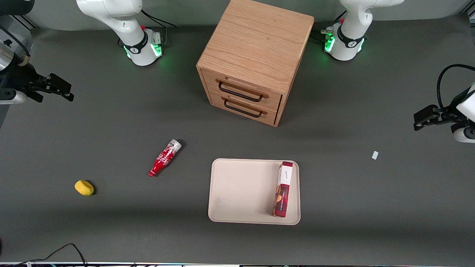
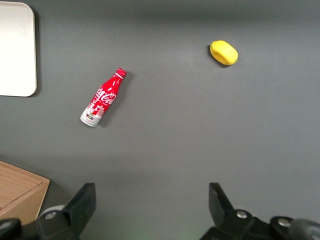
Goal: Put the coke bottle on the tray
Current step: 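Move the open right gripper down to the red Coca-Cola bottle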
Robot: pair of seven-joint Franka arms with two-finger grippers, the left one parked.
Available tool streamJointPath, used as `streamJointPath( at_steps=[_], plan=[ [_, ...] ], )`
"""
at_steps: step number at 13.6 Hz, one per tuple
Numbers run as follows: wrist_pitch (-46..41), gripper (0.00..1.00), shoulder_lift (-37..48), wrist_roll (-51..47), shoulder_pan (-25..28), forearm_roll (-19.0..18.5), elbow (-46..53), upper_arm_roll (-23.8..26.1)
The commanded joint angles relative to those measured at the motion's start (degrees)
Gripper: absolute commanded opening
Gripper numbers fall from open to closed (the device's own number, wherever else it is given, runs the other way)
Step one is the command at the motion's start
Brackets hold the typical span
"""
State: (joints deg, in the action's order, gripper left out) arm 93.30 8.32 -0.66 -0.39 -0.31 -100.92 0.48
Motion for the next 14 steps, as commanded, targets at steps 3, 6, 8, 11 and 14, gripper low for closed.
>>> streamJointPath(
  at_steps=[3,6,8,11,14],
  plan=[
    [-1.4,1.0,-3.0,0.2,0.2,-0.7,2.9,0.4],
    [-0.5,1.0,-8.4,-4.7,0.7,-0.4,4.9,4.2],
    [3.4,1.0,-12.4,-12.2,0.7,-0.9,5.4,7.9],
    [9.6,1.0,-20.1,-16.5,1.4,-3.7,5.5,10.4],
    [17.6,1.0,-25.5,-31.3,1.5,-2.4,3.1,12.9]
  ],
)
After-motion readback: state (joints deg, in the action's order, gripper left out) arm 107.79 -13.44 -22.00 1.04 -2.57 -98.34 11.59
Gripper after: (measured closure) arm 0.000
